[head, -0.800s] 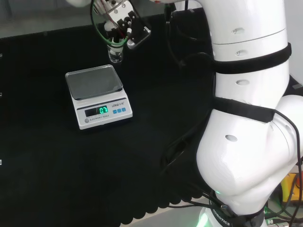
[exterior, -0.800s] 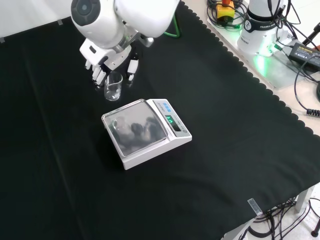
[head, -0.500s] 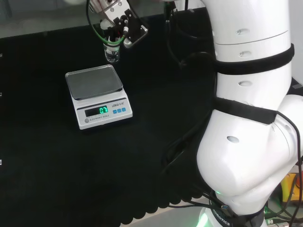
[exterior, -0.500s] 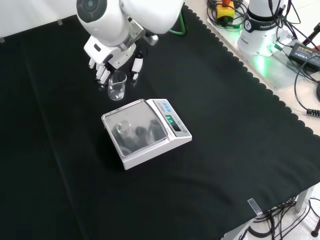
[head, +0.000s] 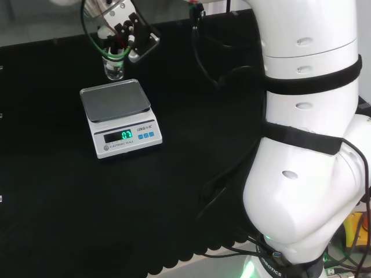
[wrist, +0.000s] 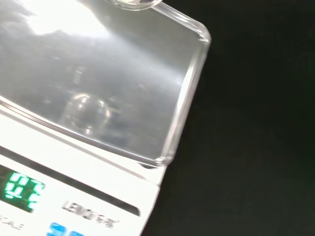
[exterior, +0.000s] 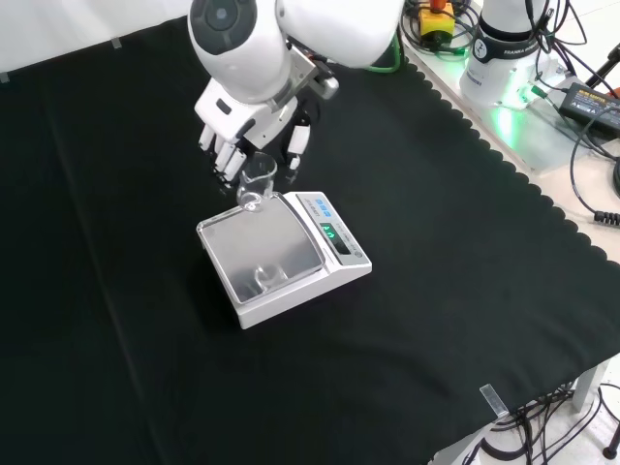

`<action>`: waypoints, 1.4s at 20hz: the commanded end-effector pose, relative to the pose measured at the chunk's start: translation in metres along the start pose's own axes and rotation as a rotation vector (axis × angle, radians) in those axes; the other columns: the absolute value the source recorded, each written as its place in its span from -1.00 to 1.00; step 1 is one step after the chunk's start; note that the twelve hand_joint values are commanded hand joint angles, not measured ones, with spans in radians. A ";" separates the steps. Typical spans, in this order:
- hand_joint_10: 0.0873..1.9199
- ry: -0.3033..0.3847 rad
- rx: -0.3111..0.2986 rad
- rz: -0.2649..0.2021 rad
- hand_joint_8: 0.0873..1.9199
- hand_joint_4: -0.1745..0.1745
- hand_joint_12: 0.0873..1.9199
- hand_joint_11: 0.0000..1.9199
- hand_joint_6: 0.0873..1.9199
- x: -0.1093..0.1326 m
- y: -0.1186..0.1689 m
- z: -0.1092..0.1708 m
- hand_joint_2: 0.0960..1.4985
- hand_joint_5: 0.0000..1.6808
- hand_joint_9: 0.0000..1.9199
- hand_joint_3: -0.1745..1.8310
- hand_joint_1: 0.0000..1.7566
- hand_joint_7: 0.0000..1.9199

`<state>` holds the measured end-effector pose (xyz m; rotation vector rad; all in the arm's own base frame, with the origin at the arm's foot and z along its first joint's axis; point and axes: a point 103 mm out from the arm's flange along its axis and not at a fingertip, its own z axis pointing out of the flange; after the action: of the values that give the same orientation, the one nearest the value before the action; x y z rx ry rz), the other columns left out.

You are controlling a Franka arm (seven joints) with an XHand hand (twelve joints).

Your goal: Put the beaker on the electronic balance.

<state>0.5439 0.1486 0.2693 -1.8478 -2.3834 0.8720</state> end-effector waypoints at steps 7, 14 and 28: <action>-0.53 0.020 0.041 -0.062 -0.45 -0.81 0.24 -0.30 -0.46 0.033 0.022 0.016 0.52 -0.11 -0.01 -1.00 -0.09 -0.09; -0.53 0.030 0.079 -0.064 -0.45 -0.81 0.24 -0.30 -0.46 0.028 0.033 0.040 0.52 -0.11 -0.01 -1.00 -0.09 -0.09; -0.53 0.025 0.132 -0.065 -0.45 -0.81 0.24 -0.32 -0.46 0.025 0.045 0.061 0.53 -0.14 -0.02 -1.00 -0.09 -0.10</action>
<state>0.5550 0.1540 0.1978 -1.7228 -2.3133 0.9431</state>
